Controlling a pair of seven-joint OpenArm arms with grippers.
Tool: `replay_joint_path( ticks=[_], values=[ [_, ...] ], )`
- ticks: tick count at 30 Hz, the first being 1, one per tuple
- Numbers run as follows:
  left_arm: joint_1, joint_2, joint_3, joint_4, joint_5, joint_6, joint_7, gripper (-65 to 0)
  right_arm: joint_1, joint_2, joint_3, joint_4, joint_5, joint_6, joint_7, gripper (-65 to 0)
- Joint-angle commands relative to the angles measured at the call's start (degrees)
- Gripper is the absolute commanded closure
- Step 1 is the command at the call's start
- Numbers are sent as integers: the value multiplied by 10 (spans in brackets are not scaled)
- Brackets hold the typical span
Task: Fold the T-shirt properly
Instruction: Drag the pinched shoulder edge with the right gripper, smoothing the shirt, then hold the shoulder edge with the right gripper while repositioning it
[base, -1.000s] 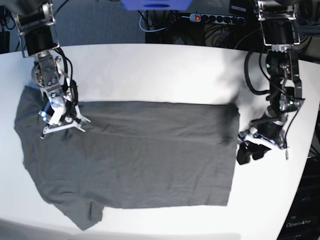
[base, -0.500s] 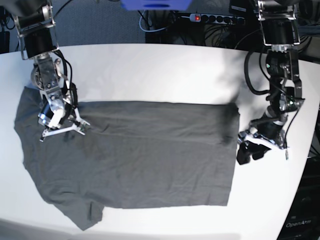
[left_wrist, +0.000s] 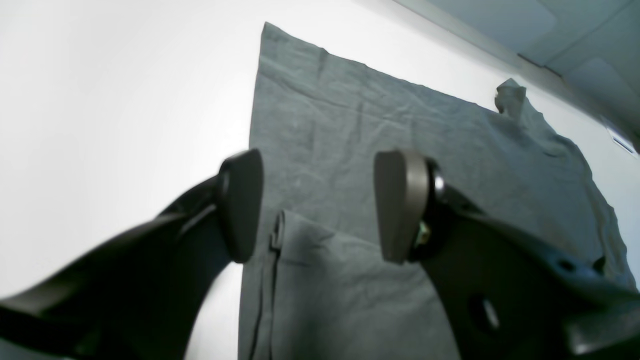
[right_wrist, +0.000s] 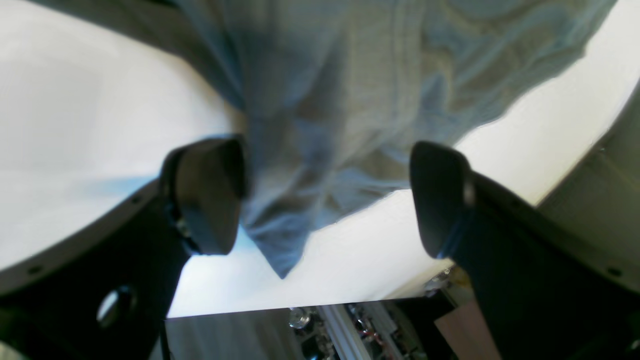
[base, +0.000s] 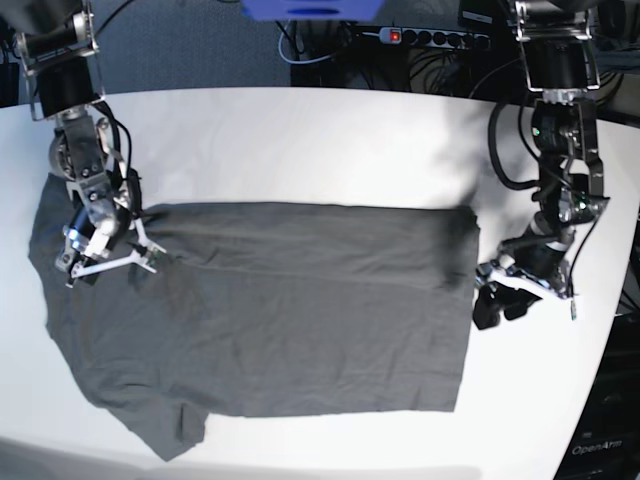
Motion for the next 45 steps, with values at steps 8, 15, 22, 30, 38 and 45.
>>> replay_joint_path(
  ticks=[8, 15, 22, 30, 38, 45],
  values=[
    [-11, -7, -3, 11, -6, -6, -13, -352, 5, 38, 5, 19, -8, -1, -7, -502],
    [-11, -7, -3, 12, -6, -6, -13, -352, -16, 38, 5, 18, -8, -1, -2, -502],
    [-11, -7, -3, 10, -6, -6, -13, -352, -14, 49, 5, 17, -47, -1, 27, -502],
    [-9, -15, -3, 13, -6, -6, -13, -352, -14, 25, 7, 16, -152, -1, 72, -502],
    [-7, -15, -3, 13, -6, -6, -13, -352, 9, 16, 5, 17, -177, 1, 106, -502],
    [-7, -15, -3, 13, -6, -6, -13, -352, 8, 25, 6, 16, -178, 1, 134, -502]
  ],
)
